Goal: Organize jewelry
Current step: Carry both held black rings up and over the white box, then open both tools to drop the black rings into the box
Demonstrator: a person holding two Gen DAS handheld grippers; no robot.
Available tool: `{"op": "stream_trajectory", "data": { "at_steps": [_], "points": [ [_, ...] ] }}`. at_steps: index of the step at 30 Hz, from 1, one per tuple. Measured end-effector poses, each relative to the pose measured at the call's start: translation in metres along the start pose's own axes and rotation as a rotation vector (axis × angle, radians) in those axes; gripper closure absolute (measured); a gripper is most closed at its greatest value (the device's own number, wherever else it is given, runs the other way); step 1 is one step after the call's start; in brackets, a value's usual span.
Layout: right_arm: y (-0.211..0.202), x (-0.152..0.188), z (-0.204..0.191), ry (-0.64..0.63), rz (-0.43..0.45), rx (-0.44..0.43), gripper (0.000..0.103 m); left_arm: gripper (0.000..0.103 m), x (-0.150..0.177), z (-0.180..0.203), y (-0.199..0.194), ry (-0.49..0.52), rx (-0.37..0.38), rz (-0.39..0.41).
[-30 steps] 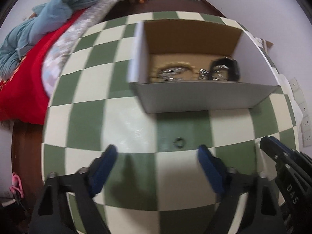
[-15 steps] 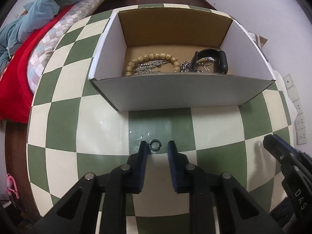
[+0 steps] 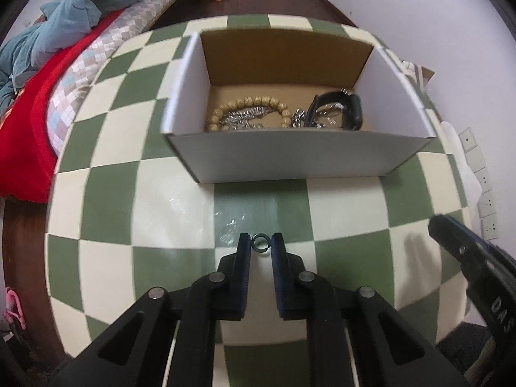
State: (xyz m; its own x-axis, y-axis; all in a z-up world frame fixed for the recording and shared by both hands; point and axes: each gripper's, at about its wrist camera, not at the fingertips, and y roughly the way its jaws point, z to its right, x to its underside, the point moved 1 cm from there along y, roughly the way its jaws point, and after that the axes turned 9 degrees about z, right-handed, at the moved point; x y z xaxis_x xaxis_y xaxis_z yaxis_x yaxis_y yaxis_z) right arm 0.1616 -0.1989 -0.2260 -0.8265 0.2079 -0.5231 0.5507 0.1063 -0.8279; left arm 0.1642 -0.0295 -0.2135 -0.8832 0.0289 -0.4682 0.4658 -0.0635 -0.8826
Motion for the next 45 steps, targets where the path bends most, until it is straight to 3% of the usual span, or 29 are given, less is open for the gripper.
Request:
{"op": "stream_trajectory", "data": {
  "at_steps": [5,10,16,19,28,37,38,39,41,42,43,44,45],
  "points": [
    [-0.025,-0.018,-0.014,-0.011,0.043,-0.058,0.091,0.093,-0.013,-0.014,-0.041,-0.025,0.018,0.064],
    [-0.032,-0.057,-0.034,-0.035,0.082,-0.105,0.091,0.093,-0.06,-0.021,-0.06,-0.029,0.043,0.123],
    [0.007,-0.108,-0.058,-0.102,0.06,-0.086,0.091,0.093,-0.113,-0.025,-0.019,0.0,0.03,0.081],
    [0.034,-0.125,-0.062,-0.107,0.006,-0.083,0.091,0.093,-0.129,-0.031,0.003,0.0,0.022,0.046],
    [0.081,-0.143,-0.069,-0.155,-0.109,-0.069,0.091,0.093,-0.149,-0.039,0.029,0.005,0.026,-0.006],
    [0.086,-0.151,-0.071,-0.181,-0.147,-0.032,0.09,0.089,-0.157,-0.042,0.026,-0.017,0.013,-0.006],
    [0.087,-0.15,-0.071,-0.182,-0.159,-0.026,0.087,0.089,-0.157,-0.041,0.023,-0.017,0.007,0.0],
    [0.086,-0.15,-0.071,-0.185,-0.162,-0.02,0.074,0.089,-0.157,-0.041,0.021,-0.017,0.001,0.002],
    [0.084,-0.149,-0.072,-0.189,-0.177,-0.026,0.058,0.076,-0.159,-0.041,0.016,-0.015,-0.021,0.013],
    [0.082,-0.147,-0.073,-0.189,-0.182,-0.028,0.052,0.054,-0.159,-0.041,0.012,-0.018,-0.028,0.026],
    [0.079,-0.146,-0.075,-0.2,-0.186,-0.018,0.049,0.024,-0.16,-0.042,0.007,-0.023,-0.038,0.039],
    [0.077,-0.144,-0.076,-0.207,-0.186,-0.014,0.041,0.014,-0.161,-0.043,0.001,-0.028,-0.044,0.058],
    [0.073,-0.143,-0.078,-0.21,-0.187,-0.017,0.029,0.011,-0.162,-0.044,-0.004,-0.034,-0.045,0.071]
  ]
}}
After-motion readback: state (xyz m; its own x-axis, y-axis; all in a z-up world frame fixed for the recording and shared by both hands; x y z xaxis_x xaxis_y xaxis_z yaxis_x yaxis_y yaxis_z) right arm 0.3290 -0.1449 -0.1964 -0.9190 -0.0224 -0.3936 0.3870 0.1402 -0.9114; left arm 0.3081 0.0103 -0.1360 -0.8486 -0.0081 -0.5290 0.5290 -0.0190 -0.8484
